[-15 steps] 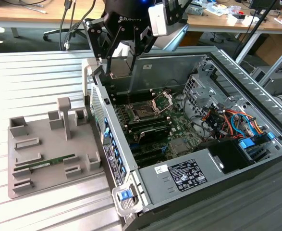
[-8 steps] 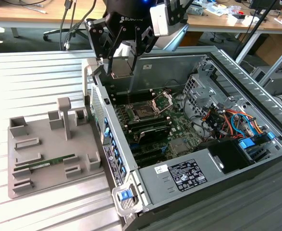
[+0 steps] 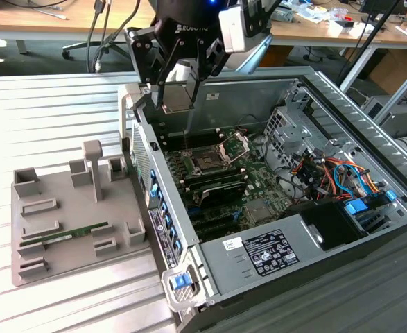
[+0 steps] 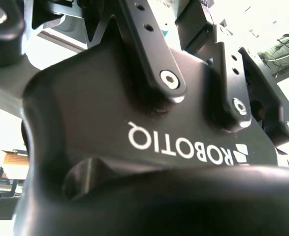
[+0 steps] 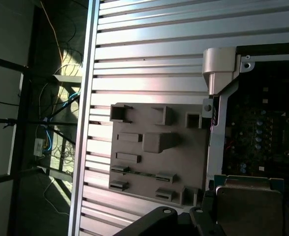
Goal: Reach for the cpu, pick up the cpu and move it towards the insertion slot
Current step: 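Pick up the cpu and move it towards the insertion slot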
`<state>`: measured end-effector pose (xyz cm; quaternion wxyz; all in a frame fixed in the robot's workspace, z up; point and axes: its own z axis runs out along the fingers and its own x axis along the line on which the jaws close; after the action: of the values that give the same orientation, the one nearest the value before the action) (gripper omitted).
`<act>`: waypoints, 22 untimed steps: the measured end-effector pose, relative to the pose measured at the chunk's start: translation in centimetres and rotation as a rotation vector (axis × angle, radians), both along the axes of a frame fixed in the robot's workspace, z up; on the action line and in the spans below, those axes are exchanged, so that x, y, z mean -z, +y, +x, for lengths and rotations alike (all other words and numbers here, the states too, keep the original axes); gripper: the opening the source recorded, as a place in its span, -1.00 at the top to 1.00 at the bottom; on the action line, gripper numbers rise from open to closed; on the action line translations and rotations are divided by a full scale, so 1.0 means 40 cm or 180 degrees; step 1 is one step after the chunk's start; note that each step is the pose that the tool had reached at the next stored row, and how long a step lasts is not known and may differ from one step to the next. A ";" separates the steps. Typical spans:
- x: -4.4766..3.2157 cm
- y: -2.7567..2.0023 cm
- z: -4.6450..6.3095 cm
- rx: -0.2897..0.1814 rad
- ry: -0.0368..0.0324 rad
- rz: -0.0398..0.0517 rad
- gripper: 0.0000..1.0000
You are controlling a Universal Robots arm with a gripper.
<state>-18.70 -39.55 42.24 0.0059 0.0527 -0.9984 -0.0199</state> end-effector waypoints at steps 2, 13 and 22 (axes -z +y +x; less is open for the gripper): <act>0.000 0.000 0.003 0.0000 0.0000 0.0000 -0.09; 0.002 0.000 0.018 0.0000 0.0000 0.0000 -0.09; 0.002 0.000 0.034 0.0000 0.0000 0.0000 -0.09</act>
<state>-17.34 -39.55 42.14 0.0058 0.0527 -0.9984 -0.0199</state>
